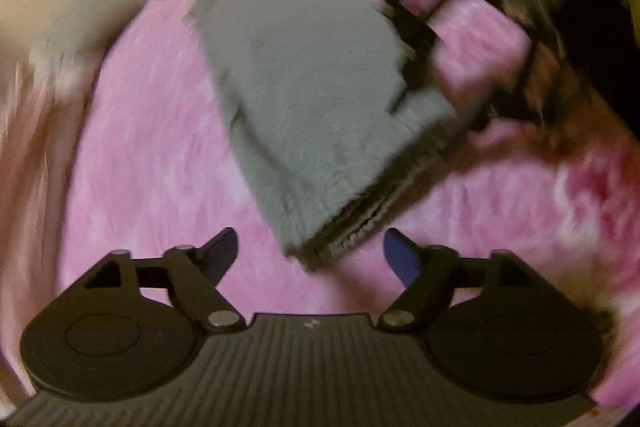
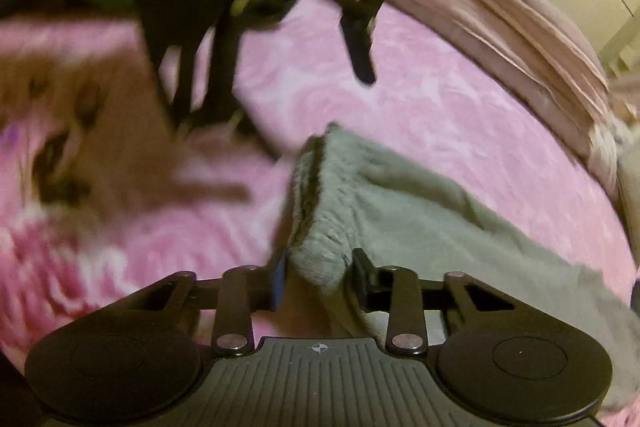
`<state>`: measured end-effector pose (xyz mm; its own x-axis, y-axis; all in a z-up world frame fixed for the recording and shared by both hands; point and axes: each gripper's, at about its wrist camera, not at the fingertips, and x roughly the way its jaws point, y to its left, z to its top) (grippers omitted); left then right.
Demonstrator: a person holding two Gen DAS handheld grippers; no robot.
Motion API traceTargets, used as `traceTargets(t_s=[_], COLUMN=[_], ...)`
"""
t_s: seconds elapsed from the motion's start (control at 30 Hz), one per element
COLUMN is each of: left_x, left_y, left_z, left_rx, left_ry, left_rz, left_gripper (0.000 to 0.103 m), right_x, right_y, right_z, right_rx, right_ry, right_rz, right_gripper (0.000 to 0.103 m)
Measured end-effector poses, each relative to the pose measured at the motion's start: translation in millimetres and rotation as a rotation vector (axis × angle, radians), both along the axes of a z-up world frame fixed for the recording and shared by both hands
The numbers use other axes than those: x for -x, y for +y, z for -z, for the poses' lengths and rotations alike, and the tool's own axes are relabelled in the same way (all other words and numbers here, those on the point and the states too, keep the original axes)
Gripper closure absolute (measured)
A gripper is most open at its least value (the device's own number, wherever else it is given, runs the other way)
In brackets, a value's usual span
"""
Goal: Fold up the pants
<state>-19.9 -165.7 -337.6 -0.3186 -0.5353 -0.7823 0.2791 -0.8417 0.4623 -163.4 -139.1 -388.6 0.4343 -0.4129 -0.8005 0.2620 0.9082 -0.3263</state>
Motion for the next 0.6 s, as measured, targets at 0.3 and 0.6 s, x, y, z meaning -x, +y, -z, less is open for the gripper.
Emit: traceTargets(t_s=[0.3,0.6], left_x=[18.7,56.2], left_y=[-21.6,-94.5], left_z=[7.9,-95.4], left_rx=[0.103,-0.007], left_ry=[-0.154,-0.083], left_rz=[0.247,0.263], left_gripper=[0.068,0.081], right_x=[7.5,63.5], right_y=[-44.8,-117.5], right_z=[-66.9,-151.2], right_rx=[-0.136,-0.321], right_ry=[-0.127,-0.319], right_rz=[0.181,0.363], right_gripper=[0.082,0.082])
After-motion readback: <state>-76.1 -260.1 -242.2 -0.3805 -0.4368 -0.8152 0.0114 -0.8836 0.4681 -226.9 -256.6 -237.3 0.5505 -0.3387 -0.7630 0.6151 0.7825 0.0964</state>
